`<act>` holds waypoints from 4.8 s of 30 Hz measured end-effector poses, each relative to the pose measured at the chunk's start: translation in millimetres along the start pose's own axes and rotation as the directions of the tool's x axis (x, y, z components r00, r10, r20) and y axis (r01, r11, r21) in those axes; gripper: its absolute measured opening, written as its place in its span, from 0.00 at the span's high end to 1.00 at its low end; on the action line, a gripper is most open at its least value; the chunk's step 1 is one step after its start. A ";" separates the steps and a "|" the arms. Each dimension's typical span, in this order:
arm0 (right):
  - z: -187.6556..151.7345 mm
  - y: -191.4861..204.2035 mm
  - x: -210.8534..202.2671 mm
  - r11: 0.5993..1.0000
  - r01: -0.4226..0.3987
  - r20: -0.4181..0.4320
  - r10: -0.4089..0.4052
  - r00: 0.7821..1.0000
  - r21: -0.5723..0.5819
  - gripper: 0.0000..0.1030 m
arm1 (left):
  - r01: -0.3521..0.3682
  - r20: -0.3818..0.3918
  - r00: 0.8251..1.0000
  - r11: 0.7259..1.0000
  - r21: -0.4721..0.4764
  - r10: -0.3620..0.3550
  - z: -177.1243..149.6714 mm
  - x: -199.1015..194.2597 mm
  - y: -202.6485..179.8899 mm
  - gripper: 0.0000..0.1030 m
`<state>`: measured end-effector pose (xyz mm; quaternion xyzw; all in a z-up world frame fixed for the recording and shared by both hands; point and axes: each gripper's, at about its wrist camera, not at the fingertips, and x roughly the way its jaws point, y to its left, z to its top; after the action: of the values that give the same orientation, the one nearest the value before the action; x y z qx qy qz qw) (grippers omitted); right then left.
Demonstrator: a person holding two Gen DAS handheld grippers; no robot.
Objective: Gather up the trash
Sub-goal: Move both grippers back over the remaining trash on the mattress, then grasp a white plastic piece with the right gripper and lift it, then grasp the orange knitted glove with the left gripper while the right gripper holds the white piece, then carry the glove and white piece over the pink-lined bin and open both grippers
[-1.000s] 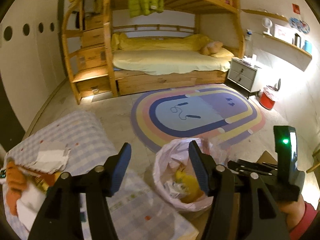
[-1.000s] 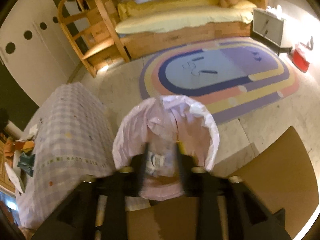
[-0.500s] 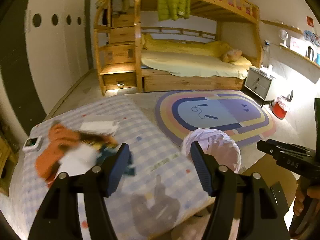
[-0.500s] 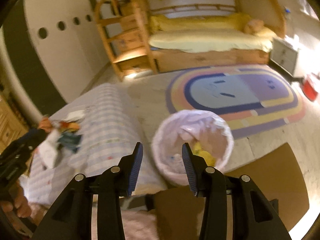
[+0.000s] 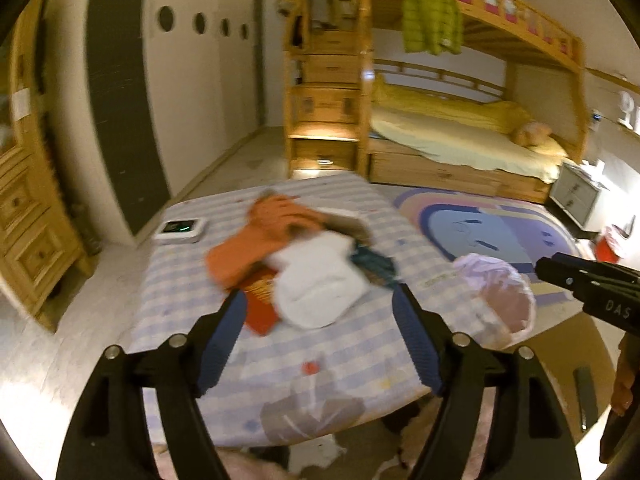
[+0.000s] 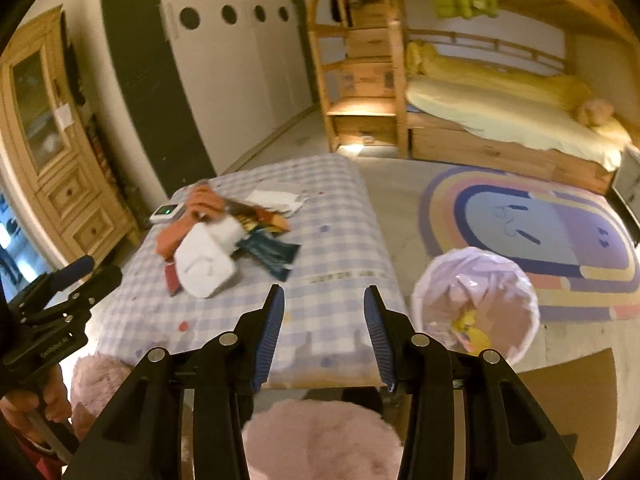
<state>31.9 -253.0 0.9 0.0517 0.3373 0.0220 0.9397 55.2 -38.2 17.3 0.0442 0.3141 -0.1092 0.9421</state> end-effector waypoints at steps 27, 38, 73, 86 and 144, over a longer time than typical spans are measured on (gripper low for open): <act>20.5 118.0 139.7 0.960 -0.171 -0.180 0.133 0.975 -0.221 0.38 | -0.190 -0.042 0.982 0.974 -0.125 0.186 -2.8 47.8 112.2 0.22; 20.7 123.7 173.3 0.946 -0.229 -0.247 0.171 0.954 -0.229 0.41 | -0.190 -0.045 0.981 0.975 -0.115 0.186 -3.6 48.3 109.6 0.22; 49.3 42.9 58.8 0.990 -0.105 0.069 0.112 0.991 -0.097 0.93 | -0.081 -0.119 0.989 0.997 0.009 0.082 41.9 155.9 47.1 0.24; 46.1 28.4 53.6 0.993 -0.091 0.078 0.096 0.992 -0.073 0.93 | -0.070 -0.101 0.993 0.997 -0.028 0.067 56.9 157.2 58.6 0.94; -9.5 -228.4 26.9 0.899 0.257 -0.003 -0.274 0.962 0.354 0.89 | 0.483 -0.293 0.866 0.833 0.270 -0.406 63.4 183.4 -285.6 0.34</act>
<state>48.1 -477.1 -48.9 0.1726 0.3173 -0.1682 0.9172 168.3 -358.2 -46.5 0.1408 0.3961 -0.3724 0.8274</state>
